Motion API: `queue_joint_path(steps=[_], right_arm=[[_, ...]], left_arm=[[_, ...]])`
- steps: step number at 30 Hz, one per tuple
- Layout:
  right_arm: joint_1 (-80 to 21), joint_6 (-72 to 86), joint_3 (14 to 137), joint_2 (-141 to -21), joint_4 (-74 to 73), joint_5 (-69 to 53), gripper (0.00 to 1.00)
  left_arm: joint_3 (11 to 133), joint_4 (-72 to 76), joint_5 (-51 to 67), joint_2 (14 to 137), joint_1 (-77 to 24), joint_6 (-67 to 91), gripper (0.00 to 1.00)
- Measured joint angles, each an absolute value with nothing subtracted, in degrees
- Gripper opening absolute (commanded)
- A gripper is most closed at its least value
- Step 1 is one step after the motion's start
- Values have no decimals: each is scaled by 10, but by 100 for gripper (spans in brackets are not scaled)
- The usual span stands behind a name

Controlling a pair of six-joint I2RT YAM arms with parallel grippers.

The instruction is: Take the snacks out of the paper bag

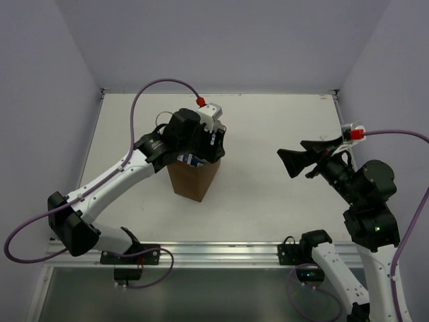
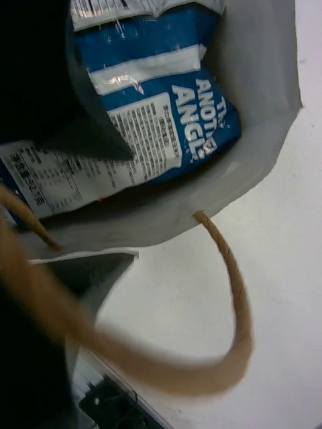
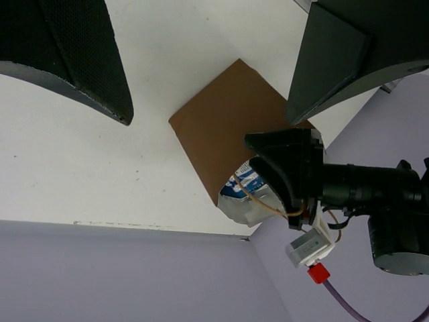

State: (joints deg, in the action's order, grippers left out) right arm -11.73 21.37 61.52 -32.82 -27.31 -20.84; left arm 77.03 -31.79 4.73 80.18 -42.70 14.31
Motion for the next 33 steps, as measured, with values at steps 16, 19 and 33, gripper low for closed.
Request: queue_joint_path(steps=[16,19,33], right_arm=[[-117,205,615,-326,-274,-205,99],[-117,205,615,-326,-274,-205,99],[-117,205,605,-309,-274,-205,99]], left_arm=[[905,-446,-115,646,-391,192,91],[857,-448,-123,621,-336,196,88],[718,-385,-96,709,-252,202,40]])
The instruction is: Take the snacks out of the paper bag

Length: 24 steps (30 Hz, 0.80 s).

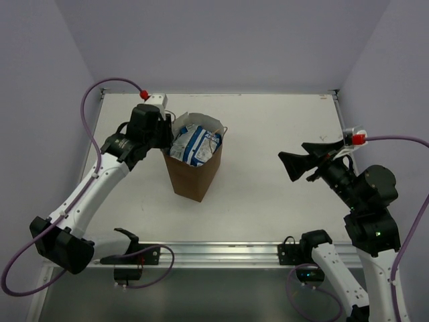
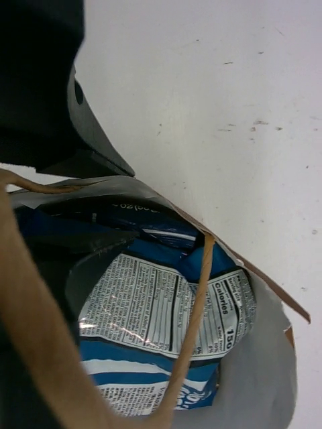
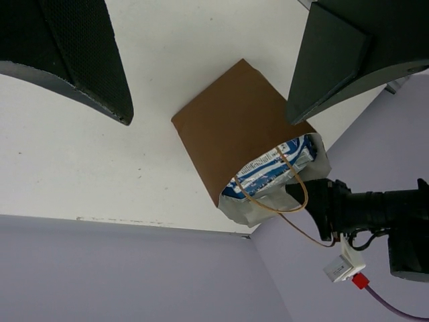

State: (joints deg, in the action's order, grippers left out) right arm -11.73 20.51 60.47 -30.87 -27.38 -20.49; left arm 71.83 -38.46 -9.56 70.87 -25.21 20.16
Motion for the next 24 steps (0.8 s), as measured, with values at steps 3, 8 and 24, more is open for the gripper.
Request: queue_joint_path(steps=[3,8,24], right_arm=[[-117,205,604,-308,-274,-205,99],[-117,201,604,-308,-273,-205,99],[-284,175,715,-492,-273,-149,99]], left_arm=[[714,-369,-102,709,-247,200,13],[714,-356,-108,714,-244,178,0],[763,-314,-120,752,-244,-11,0]])
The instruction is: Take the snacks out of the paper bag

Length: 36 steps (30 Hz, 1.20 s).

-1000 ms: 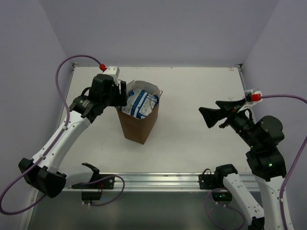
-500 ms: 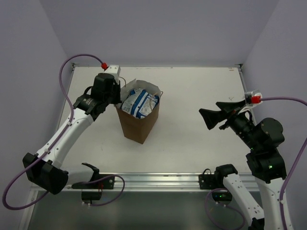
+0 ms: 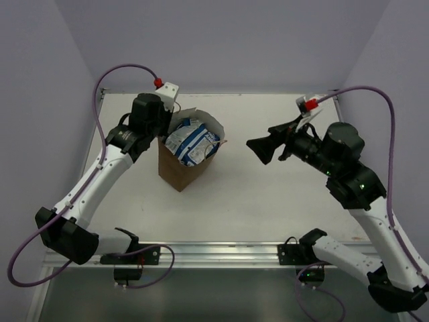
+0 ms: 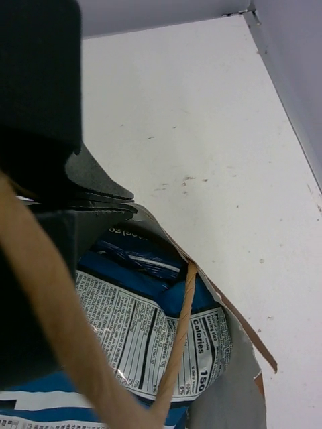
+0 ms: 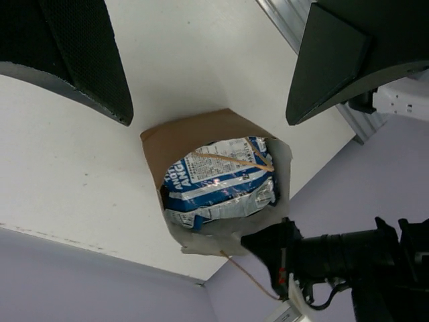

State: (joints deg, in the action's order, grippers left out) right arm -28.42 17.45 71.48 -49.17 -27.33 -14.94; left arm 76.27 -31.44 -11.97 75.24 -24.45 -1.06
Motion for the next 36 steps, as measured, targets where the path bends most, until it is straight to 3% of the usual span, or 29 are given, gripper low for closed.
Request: queue_joint_path(steps=[7,13,30,36], right_arm=[[-462,159,841,-668,-270,-44,99],[-528,222,921,-811,-270,13,99],[-552,427,933,-969,-276,84,98],[-552,450,932,-997,-276,93,84]], left_arm=[[764,-292,-138,745,-244,-47,0],[743,-292,-140,714,-244,-36,0],[682,-279,-151,642,-281,22,0],[676,-271,-165,642,-295,30,0]])
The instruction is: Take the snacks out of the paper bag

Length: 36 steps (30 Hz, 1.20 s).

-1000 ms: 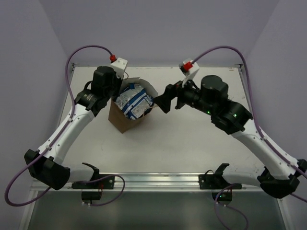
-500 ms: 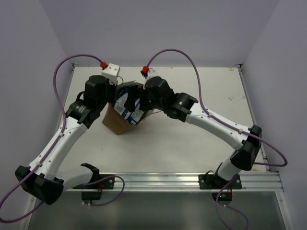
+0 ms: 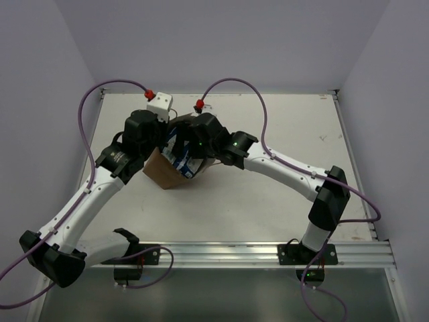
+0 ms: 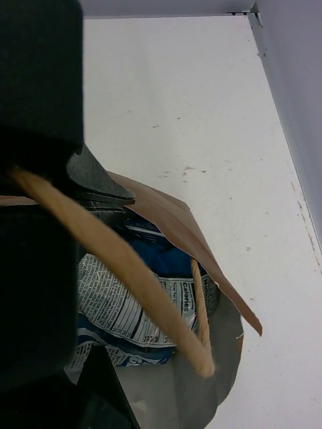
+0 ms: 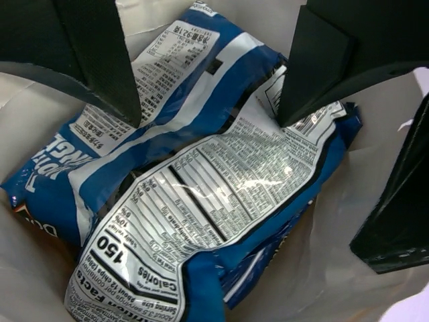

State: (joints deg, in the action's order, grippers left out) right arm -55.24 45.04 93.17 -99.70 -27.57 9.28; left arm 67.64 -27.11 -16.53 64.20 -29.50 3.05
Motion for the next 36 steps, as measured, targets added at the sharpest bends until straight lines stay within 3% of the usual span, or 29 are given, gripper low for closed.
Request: queue_joint_path(steps=[3,4,7,8,11,15,24,36], right_arm=[[-552,455,925,-998,-273,98,64],[-552,456,924,-998,-272,98,52],[-552,455,920,-998,-264,99,38],[-553,454,918,-998,-261,99,29],[-554,449,912,-997,-251,99,13],[-554,438,893,-984,-230,100,0],[-554,368,878,-930,-219,82,0],[-553,250,878,-762,-210,100,0]], left_arm=[[676,-270,-169,642,-298,37,0],[676,-270,-169,642,-298,39,0],[676,-270,-170,643,-302,40,0],[676,-270,-170,643,-303,40,0],[673,-266,-172,643,-305,40,0],[668,-259,-176,643,-305,40,0],[666,-255,-192,643,-308,41,0],[666,-254,-211,643,-309,40,0]])
